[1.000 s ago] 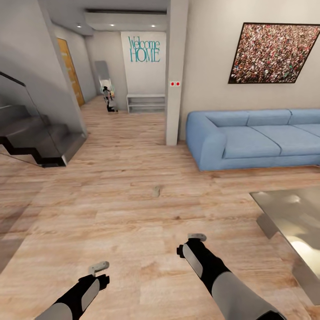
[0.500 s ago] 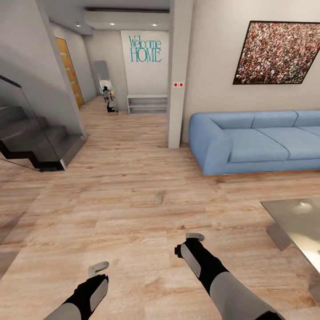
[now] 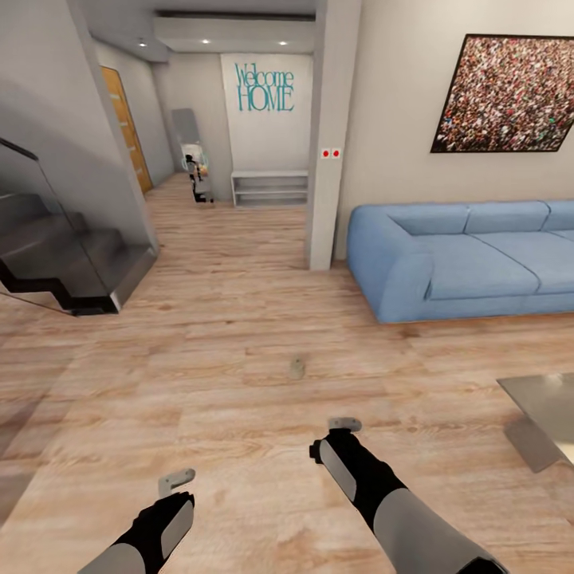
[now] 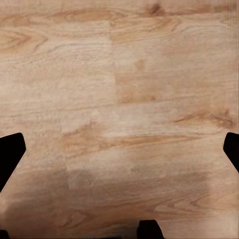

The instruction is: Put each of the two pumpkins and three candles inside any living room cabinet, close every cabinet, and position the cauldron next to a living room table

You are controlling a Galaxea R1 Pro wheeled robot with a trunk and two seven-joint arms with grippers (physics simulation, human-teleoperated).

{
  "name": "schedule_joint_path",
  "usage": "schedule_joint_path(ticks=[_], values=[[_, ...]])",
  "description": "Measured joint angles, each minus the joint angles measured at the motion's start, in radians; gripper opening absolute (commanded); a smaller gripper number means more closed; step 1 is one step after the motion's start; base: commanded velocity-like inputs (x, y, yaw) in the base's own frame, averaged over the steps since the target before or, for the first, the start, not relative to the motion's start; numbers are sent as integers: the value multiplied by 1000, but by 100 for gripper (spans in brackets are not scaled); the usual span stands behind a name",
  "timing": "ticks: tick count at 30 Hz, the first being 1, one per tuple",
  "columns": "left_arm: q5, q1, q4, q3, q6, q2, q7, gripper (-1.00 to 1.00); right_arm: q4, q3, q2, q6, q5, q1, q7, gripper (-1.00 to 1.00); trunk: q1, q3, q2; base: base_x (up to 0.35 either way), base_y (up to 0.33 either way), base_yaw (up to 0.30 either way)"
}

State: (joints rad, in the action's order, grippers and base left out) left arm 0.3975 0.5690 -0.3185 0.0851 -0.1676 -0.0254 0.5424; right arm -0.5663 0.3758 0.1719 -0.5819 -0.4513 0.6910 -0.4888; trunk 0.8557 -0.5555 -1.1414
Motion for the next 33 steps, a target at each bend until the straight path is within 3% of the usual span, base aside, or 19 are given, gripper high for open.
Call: schedule_joint_path(ticks=[15, 33], values=[[0, 0, 0, 0, 0, 0, 0, 100, 0, 3, 1, 0, 0, 0, 0, 100, 0, 0, 0, 349, 34, 0], [0, 0, 0, 0, 0, 0, -1, 100, 0, 4, 2, 1, 0, 0, 3, 100, 0, 0, 0, 347, 143, 0]])
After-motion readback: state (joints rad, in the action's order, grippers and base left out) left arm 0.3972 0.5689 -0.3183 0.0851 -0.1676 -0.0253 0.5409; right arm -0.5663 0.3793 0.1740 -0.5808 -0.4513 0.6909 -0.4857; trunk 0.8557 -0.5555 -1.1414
